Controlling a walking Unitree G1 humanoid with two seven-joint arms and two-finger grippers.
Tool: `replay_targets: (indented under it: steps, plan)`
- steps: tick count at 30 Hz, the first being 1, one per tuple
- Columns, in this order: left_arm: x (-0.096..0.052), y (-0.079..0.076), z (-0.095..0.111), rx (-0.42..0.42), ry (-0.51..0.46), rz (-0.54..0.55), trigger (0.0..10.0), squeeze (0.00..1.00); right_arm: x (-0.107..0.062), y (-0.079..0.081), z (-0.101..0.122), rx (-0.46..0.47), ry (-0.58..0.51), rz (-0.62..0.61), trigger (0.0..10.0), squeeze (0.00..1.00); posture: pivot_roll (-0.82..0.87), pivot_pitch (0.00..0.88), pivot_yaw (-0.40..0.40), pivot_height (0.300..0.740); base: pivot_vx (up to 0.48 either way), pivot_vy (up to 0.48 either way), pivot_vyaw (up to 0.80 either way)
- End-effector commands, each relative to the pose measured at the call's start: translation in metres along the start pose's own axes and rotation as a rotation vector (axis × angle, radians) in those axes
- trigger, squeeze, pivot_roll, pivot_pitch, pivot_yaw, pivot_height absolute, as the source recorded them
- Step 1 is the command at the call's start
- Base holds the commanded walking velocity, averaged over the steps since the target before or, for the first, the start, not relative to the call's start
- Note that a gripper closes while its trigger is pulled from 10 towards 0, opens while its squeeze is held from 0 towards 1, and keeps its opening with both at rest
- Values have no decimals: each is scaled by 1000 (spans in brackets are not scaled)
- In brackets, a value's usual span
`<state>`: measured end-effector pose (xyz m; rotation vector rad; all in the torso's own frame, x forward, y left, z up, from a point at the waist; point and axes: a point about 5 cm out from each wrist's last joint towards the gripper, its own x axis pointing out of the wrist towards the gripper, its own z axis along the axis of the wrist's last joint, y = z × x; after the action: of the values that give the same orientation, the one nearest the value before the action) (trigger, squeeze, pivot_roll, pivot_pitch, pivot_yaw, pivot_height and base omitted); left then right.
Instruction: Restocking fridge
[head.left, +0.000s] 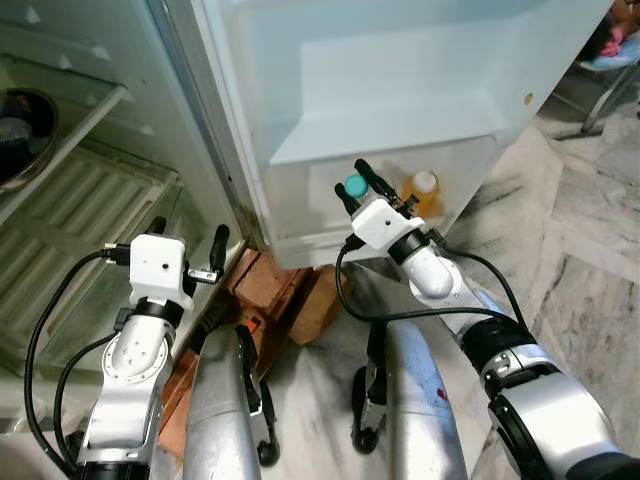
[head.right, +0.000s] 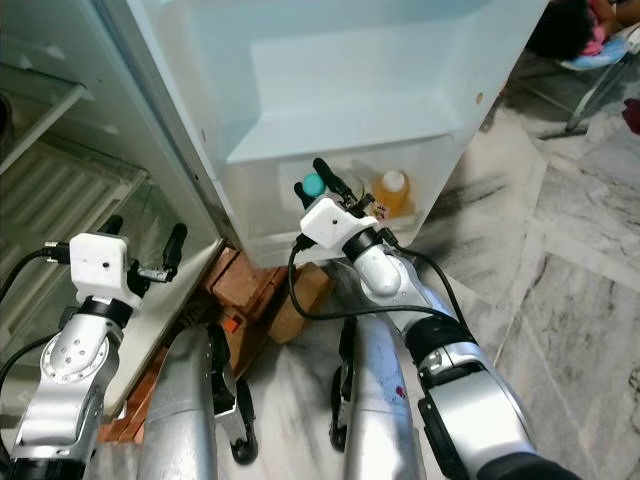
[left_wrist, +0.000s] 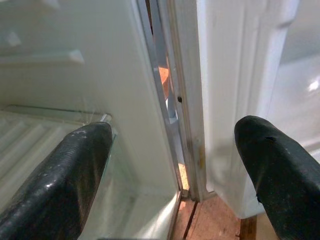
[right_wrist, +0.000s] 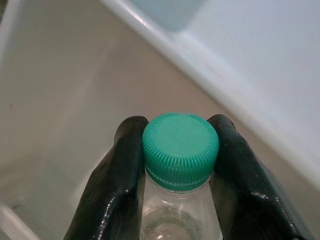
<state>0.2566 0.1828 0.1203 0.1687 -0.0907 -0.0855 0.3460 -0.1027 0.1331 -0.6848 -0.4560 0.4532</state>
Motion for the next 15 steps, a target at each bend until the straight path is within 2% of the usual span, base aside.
replay_targets:
  steps: [1,8,15]
  plan:
    - [-6,3,-1,10,19,-4,10000,0,2,0,3,-12,-24,0,10000,0,122,295,28,563,0,0,0]
    - [-15,6,1,18,38,-4,10000,0,-1,-1,-3,-47,-3,-32,10000,0,147,333,35,563,0,0,0]
    - [-21,8,4,24,53,0,10000,0,-4,6,-9,-61,43,-35,10000,0,175,363,40,563,0,0,0]
